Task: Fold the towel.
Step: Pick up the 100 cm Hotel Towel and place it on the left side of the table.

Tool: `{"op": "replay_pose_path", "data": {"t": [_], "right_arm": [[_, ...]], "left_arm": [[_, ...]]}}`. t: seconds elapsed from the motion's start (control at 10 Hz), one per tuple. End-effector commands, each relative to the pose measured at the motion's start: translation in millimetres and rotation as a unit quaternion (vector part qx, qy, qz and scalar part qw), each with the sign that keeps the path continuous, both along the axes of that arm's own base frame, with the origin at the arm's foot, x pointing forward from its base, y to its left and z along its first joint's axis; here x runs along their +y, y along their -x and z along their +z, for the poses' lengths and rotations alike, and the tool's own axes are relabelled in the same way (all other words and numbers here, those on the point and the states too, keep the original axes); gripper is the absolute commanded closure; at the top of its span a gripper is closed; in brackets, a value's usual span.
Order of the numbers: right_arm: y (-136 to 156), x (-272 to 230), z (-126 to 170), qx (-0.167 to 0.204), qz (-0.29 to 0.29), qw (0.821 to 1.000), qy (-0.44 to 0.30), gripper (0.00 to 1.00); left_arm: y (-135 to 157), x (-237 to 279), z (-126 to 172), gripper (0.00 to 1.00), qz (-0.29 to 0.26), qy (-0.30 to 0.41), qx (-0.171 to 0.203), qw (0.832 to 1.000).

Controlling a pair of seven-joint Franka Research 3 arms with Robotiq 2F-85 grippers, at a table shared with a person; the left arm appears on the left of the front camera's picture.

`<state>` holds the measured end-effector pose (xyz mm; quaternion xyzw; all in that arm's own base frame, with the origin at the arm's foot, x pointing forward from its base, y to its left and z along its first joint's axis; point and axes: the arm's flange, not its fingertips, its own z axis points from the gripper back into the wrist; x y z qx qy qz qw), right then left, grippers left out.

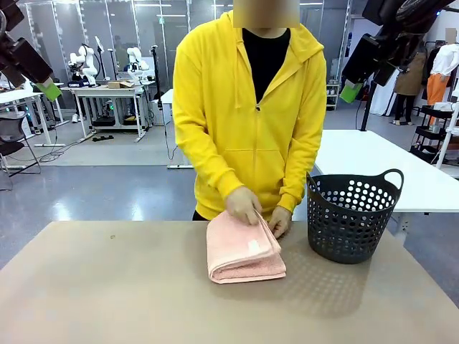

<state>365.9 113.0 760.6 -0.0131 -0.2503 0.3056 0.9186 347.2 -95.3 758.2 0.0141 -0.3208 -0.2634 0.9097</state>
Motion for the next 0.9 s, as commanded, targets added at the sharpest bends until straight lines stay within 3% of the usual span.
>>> {"op": "replay_pose_path", "data": {"t": [0.0, 0.8], "right_arm": [[0.2, -1.6, 0.4, 0.003, 0.0, 1.0, 0.003, 0.0], [0.2, -1.6, 0.4, 0.003, 0.0, 1.0, 0.003, 0.0]], "left_arm": [[0.2, -0.1, 3.2, 0.0, 0.002, 0.001, 0.007, 1.0], [0.2, -0.1, 3.2, 0.0, 0.002, 0.001, 0.007, 1.0]]}}
